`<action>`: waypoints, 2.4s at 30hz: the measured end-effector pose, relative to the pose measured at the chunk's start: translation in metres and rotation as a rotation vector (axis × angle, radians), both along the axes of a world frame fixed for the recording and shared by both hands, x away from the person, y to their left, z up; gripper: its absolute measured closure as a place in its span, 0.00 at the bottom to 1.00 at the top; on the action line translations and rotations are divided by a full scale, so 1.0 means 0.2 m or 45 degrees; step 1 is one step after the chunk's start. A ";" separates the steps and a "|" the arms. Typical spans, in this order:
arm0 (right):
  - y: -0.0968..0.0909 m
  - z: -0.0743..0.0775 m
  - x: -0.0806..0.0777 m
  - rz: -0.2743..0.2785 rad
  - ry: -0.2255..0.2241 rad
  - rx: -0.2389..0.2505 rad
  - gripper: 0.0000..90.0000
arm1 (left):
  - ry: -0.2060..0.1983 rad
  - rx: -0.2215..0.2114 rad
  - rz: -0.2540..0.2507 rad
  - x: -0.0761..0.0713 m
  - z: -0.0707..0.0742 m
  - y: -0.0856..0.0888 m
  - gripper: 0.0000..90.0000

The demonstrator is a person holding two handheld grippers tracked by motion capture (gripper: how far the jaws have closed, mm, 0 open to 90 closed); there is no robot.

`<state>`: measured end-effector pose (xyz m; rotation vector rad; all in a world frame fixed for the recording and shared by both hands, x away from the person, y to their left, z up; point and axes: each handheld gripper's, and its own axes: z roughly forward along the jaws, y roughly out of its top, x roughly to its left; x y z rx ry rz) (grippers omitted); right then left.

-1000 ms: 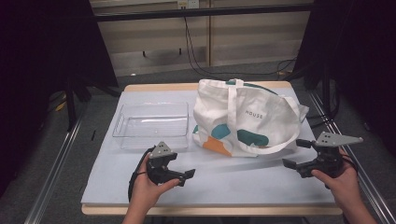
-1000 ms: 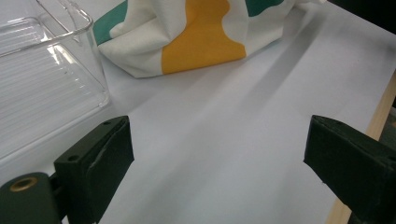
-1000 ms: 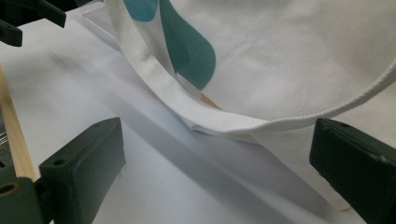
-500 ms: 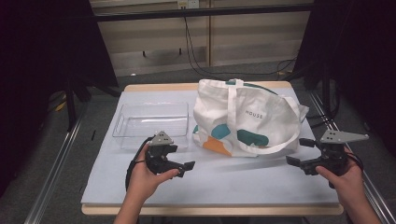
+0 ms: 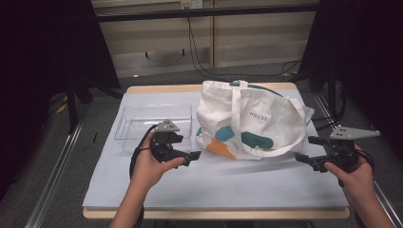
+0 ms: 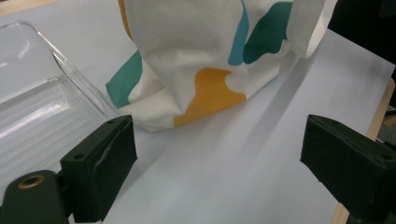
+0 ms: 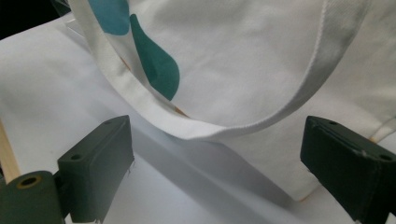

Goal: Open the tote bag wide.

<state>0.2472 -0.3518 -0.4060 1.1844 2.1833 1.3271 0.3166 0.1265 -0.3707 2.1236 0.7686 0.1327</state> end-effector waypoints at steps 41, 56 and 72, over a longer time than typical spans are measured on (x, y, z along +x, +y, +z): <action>0.04 0.04 0.26 -0.070 -0.003 -0.016 0.76 | -0.015 -0.004 0.020 0.33 0.26 -0.13 0.12; 0.08 0.02 0.24 -0.048 -0.007 -0.024 0.80 | 0.025 -0.025 0.025 0.46 0.37 -0.19 0.13; 0.09 0.00 0.22 -0.045 -0.010 -0.020 0.80 | 0.019 -0.053 0.044 0.58 0.54 -0.30 0.15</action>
